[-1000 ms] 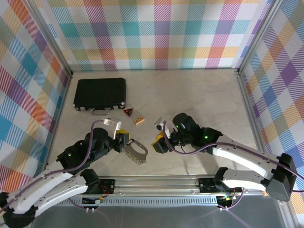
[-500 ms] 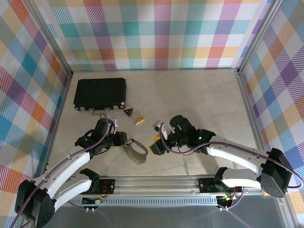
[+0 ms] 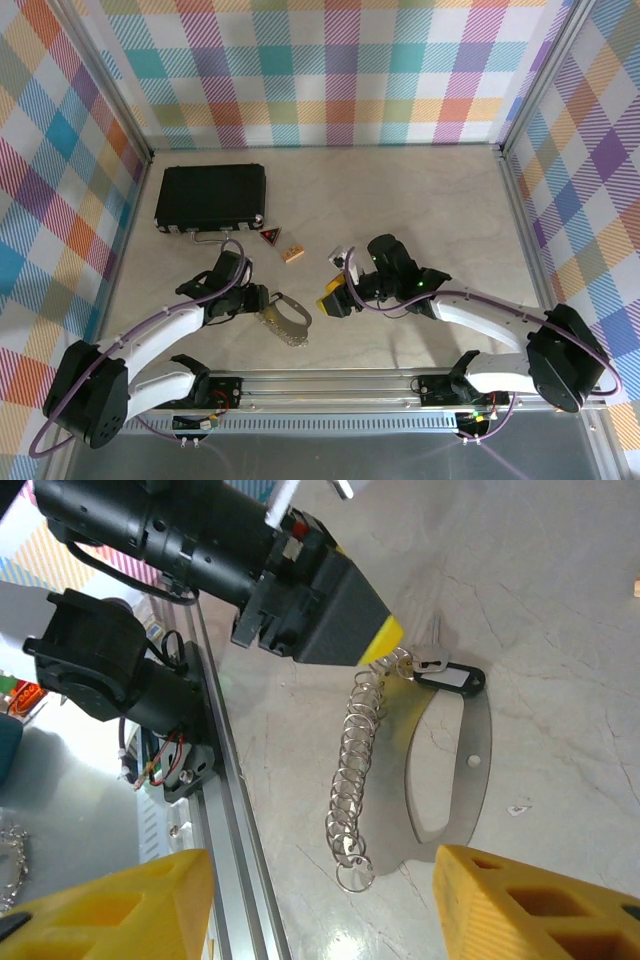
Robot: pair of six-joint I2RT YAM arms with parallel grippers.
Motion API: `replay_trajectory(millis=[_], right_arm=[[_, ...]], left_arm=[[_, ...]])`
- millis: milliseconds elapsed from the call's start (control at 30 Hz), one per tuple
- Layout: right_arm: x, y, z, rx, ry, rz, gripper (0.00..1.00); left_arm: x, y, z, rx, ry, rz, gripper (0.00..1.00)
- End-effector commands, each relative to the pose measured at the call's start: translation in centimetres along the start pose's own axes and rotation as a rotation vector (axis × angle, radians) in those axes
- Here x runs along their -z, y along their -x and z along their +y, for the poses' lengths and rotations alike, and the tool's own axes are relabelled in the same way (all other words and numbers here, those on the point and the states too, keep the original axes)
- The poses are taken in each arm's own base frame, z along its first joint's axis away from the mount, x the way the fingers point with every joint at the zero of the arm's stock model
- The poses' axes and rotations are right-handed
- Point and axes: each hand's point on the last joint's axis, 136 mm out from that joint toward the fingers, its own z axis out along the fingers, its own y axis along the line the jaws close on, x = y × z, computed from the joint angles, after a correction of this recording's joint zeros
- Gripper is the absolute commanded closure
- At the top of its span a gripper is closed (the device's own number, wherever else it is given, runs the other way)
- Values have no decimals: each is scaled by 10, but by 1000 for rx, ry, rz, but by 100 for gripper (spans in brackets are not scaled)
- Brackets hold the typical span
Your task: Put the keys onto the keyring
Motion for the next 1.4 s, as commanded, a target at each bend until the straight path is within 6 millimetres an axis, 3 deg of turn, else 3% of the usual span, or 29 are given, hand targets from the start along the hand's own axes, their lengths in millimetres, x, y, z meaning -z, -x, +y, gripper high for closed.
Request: replay_trajectory(millis=[0,733,967,1367], right_arm=[[0,6,7,41,75,-30,41],[15,12,-2,37,93,-97,42],[20,12,-5,29,96,-119,42],[27,15,-5,30,101,-145,42]], left_arm=[[-3,4,2,23,3,-12,60],[-14,3,2,12,28,42,85],[-14,3,4,14,35,44,90],[-13,2,4,15,33,44,88]])
